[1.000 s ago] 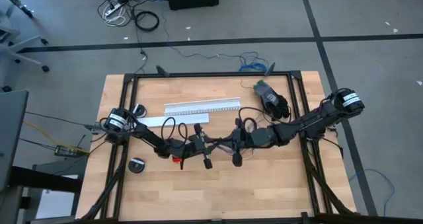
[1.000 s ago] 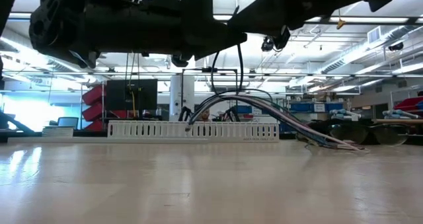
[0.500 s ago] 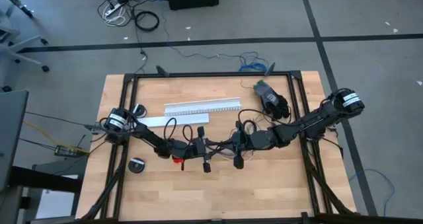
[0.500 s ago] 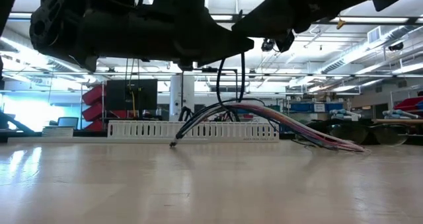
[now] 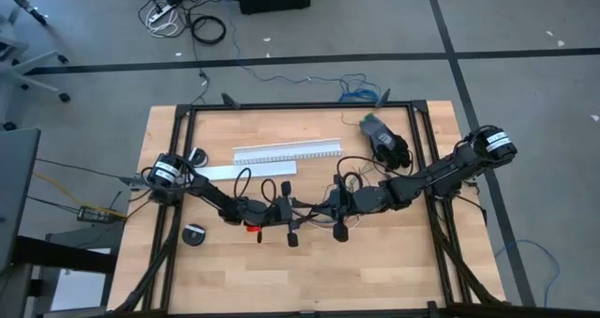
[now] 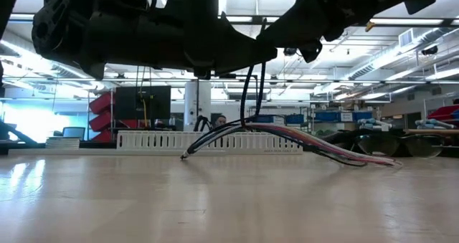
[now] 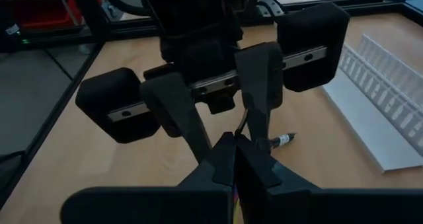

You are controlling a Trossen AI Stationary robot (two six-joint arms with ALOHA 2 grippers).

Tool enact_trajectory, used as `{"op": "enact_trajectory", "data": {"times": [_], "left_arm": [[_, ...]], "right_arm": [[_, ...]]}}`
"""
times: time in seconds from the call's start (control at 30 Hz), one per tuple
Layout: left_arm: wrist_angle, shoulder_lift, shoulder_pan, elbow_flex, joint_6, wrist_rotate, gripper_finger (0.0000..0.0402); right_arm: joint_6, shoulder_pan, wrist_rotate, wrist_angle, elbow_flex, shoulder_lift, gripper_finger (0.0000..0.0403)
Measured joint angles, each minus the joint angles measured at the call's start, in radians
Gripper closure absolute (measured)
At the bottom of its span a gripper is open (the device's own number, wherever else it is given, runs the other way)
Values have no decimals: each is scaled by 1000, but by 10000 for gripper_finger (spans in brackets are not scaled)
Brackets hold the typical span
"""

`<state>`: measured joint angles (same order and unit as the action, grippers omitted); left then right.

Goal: Ziptie cables
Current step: Wrap the colored wires together using a zip tie

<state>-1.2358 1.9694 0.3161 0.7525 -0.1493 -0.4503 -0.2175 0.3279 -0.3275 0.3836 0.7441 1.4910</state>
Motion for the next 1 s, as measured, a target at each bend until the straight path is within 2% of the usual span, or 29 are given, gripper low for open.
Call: {"op": "enact_trajectory", "data": {"times": [0.4,1.0], "left_arm": [[7,0,0,0,0,11,300],[24,0,0,0,4,37,300]], "right_arm": [[15,0,20,0,0,0,403],[78,-21,149,-5,0,0,403]]}}
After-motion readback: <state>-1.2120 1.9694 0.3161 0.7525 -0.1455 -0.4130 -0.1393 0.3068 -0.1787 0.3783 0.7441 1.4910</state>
